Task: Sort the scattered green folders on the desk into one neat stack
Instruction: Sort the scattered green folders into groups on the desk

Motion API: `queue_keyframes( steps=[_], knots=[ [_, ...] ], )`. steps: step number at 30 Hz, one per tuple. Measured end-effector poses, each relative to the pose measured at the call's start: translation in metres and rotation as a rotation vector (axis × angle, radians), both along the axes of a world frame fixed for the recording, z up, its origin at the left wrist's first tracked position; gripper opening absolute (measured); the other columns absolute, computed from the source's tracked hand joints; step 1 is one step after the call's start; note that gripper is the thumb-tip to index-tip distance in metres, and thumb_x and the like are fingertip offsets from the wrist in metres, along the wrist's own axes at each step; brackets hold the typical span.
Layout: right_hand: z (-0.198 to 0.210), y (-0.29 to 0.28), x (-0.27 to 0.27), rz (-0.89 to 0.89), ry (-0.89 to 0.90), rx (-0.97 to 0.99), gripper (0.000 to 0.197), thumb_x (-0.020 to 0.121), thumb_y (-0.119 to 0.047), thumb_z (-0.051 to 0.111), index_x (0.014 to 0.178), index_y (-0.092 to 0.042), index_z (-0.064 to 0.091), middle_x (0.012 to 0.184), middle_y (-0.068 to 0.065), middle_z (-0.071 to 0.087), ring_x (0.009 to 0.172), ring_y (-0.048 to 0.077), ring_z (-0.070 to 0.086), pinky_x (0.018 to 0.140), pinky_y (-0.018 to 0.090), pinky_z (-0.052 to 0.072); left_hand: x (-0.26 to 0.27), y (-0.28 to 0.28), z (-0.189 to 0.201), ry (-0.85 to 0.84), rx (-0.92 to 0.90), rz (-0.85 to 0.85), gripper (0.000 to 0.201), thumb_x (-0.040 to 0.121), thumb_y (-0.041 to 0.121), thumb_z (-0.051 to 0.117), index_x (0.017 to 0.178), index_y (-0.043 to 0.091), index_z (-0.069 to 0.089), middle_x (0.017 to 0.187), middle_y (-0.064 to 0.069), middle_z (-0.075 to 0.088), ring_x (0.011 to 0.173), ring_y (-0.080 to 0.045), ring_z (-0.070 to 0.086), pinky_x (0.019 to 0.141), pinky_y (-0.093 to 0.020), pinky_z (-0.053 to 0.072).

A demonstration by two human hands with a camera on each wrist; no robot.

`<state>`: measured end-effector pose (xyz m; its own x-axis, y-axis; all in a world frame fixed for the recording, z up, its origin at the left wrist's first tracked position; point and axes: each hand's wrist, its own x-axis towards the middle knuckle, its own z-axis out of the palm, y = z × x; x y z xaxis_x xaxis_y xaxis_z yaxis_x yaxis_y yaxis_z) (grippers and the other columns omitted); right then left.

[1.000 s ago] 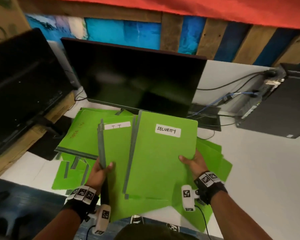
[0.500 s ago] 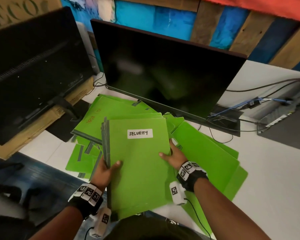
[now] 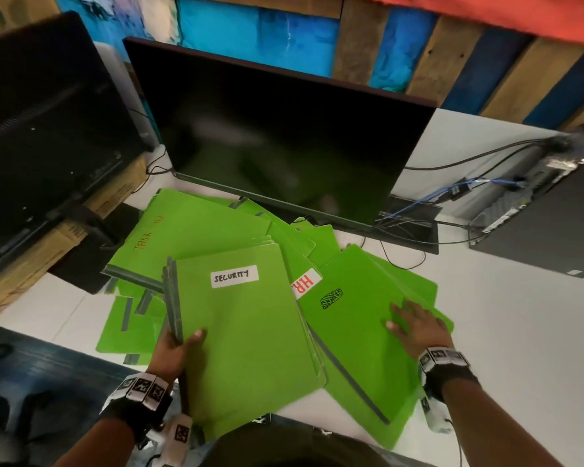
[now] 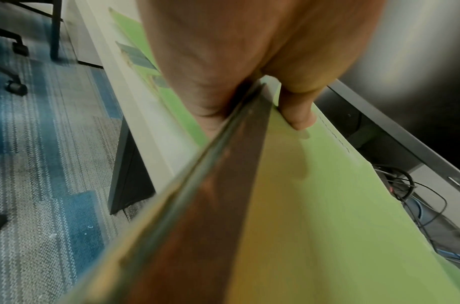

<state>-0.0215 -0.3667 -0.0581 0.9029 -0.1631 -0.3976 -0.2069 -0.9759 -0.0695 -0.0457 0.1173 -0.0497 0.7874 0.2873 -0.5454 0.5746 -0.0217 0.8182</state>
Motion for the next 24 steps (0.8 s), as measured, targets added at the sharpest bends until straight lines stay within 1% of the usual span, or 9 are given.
queue_keyframes(
  steps=[2,6,8,10,13,16,18,20,24],
  knots=[
    [0.002,-0.007,-0.012,-0.094,-0.032,-0.03,0.061,0.087,-0.065,0.04,0.141,-0.038,0.035,0.146,0.0,0.037,0.133,0.024,0.039,0.105,0.044,0.032,0.003,0.001,0.002,0.032,-0.025,-0.017,0.023,0.087,0.009,0.066,0.107,0.004,0.057,0.084,-0.017,0.064,0.066,-0.027,0.06,0.049,-0.033,0.055],
    [-0.003,-0.029,-0.027,-0.372,-0.039,0.057,0.091,0.078,-0.053,0.066,0.15,-0.028,0.017,0.148,0.008,0.03,0.135,0.031,0.032,0.104,0.045,0.036,0.011,0.004,0.0,0.08,-0.025,-0.014,0.035,0.086,0.009,0.067,0.115,-0.003,0.051,0.077,-0.019,0.062,0.058,-0.028,0.06,0.045,-0.033,0.054],
    [-0.002,-0.04,-0.033,-0.396,-0.021,0.046,0.1,0.076,-0.046,0.07,0.152,-0.022,0.009,0.15,0.009,0.029,0.135,0.033,0.032,0.104,0.047,0.037,0.011,0.005,-0.002,0.088,-0.01,-0.02,0.038,0.085,0.01,0.067,0.117,-0.004,0.05,0.077,-0.019,0.061,0.058,-0.028,0.06,0.046,-0.034,0.055],
    [-0.001,-0.052,-0.04,-0.36,0.012,-0.004,0.103,0.075,-0.046,0.071,0.152,-0.025,0.006,0.146,0.009,0.032,0.132,0.033,0.035,0.102,0.045,0.038,0.01,0.004,-0.002,0.09,0.003,-0.027,0.041,0.085,0.011,0.068,0.119,-0.003,0.049,0.077,-0.02,0.06,0.059,-0.028,0.06,0.046,-0.035,0.055],
    [-0.002,-0.069,-0.058,-0.506,0.094,-0.007,0.098,0.07,-0.049,0.074,0.149,-0.031,0.02,0.138,0.011,0.039,0.128,0.035,0.037,0.101,0.047,0.04,0.008,0.001,0.001,0.08,0.02,-0.044,0.035,0.087,0.01,0.066,0.114,-0.003,0.049,0.075,-0.02,0.058,0.059,-0.028,0.059,0.043,-0.034,0.055],
    [-0.007,-0.083,-0.079,-0.746,0.094,0.047,0.089,0.065,-0.045,0.081,0.141,-0.027,0.036,0.132,0.017,0.039,0.124,0.04,0.039,0.1,0.05,0.039,0.009,0.001,0.002,0.077,0.021,-0.041,0.028,0.087,0.009,0.065,0.108,-0.004,0.052,0.072,-0.02,0.058,0.057,-0.027,0.059,0.043,-0.034,0.054],
    [-0.006,-0.082,-0.087,-0.843,0.072,0.157,0.092,0.065,-0.037,0.084,0.141,-0.021,0.035,0.135,0.019,0.033,0.122,0.043,0.042,0.099,0.05,0.04,0.009,0.002,-0.001,0.078,0.024,-0.037,0.026,0.088,0.009,0.064,0.107,-0.005,0.053,0.073,-0.02,0.059,0.06,-0.029,0.059,0.049,-0.037,0.055],
    [-0.008,-0.074,-0.092,-0.859,0.062,0.272,0.094,0.069,-0.032,0.082,0.144,-0.015,0.03,0.138,0.02,0.031,0.121,0.044,0.046,0.1,0.047,0.041,0.008,0.004,-0.006,0.087,0.021,-0.034,0.026,0.088,0.011,0.065,0.107,-0.004,0.054,0.074,-0.02,0.06,0.063,-0.03,0.059,0.059,-0.044,0.055],
    [-0.017,-0.04,-0.094,-0.868,0.053,0.209,0.092,0.069,-0.042,0.077,0.142,-0.01,0.032,0.134,0.02,0.039,0.122,0.043,0.045,0.101,0.046,0.04,0.007,0.007,-0.011,0.106,0.064,-0.034,0.015,0.087,0.018,0.067,0.097,0.008,0.061,0.081,-0.022,0.065,0.073,-0.035,0.062,0.078,-0.064,0.052]
  ],
)
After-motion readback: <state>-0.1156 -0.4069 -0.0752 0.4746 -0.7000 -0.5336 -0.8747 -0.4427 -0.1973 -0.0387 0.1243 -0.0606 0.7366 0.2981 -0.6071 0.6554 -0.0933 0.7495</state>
